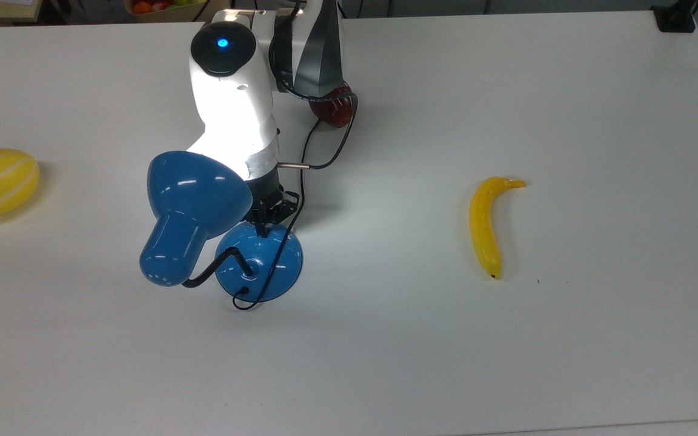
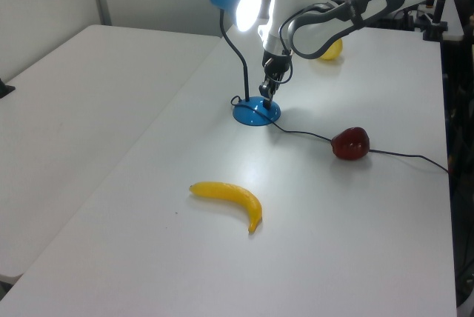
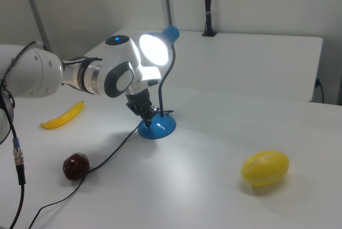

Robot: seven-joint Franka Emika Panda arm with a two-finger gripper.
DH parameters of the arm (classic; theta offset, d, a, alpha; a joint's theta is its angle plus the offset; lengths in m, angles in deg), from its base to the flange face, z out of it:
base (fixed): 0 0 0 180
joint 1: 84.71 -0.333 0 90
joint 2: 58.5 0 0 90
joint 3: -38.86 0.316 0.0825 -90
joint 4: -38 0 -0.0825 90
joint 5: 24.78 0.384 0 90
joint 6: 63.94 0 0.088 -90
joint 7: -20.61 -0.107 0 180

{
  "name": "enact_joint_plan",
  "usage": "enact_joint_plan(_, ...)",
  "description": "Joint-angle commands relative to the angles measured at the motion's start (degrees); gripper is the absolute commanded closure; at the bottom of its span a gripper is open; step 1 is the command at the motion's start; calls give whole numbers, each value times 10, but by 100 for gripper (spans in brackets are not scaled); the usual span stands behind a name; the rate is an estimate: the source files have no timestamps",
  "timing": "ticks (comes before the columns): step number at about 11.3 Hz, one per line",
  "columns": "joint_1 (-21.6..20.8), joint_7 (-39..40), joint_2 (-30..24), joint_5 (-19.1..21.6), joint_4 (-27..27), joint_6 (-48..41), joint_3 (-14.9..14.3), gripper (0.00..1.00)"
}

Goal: Turn on desk lamp

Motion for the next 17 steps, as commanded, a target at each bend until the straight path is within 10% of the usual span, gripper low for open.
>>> enact_joint_plan(1,-1,-9,-36,-12,10,-16,-2,100)
enact_joint_plan(8,10,-1,-254,-11,138,-182,-2,99)
enact_joint_plan(10,21,-1,-293,-10,146,-243,-2,67)
enact_joint_plan(12,29,-3,-307,-10,143,-284,-2,0)
enact_joint_plan(17,34,-13,-315,-7,142,-287,-2,0)
